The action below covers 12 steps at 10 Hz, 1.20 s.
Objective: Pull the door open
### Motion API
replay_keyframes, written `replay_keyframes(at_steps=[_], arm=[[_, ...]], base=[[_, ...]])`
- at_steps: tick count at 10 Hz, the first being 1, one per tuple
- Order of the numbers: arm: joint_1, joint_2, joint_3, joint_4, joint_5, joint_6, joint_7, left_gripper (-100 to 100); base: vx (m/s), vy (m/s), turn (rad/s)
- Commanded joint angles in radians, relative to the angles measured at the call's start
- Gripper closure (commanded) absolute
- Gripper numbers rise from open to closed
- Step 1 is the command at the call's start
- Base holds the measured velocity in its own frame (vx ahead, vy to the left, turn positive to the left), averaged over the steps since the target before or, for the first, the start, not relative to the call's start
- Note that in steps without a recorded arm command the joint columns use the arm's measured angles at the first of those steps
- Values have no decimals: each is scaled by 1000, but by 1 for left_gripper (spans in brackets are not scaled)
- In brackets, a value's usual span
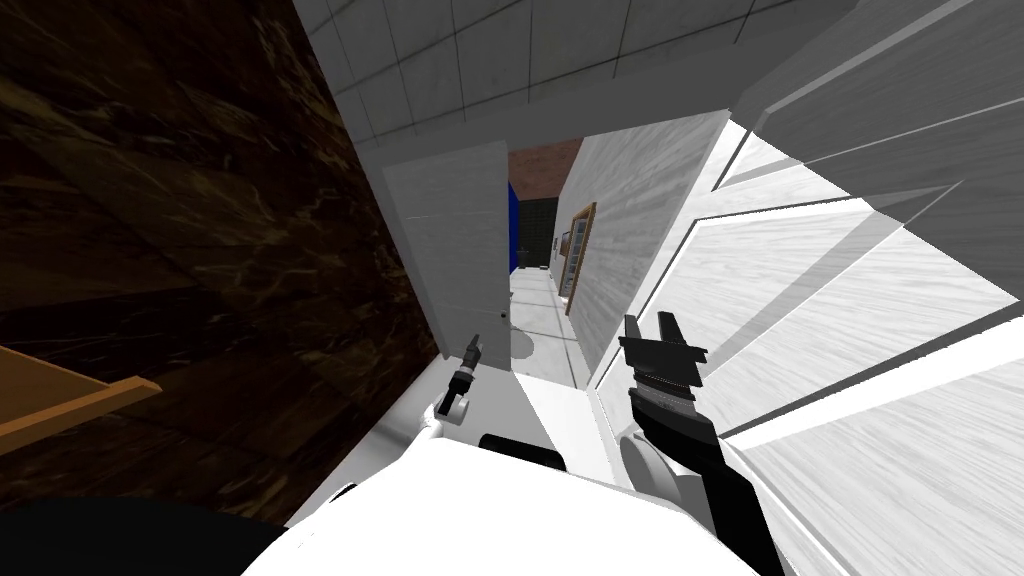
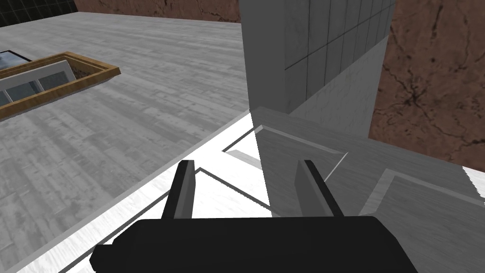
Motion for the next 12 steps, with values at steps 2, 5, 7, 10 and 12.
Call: replay_keyframes(at_steps=[2,5,7,10,12], arm=[[-26,5,0,75,8,-11,1,-100],[-58,11,1,157,16,-24,2,-100],[-68,12,1,185,19,-28,3,-100],[-96,17,2,258,26,-40,4,-100],[-111,20,2,299,31,-47,5,-100]], base=[[108,-16,-61],[111,-15,-63],[62,-14,-26],[82,-11,-57],[105,-15,-43]])
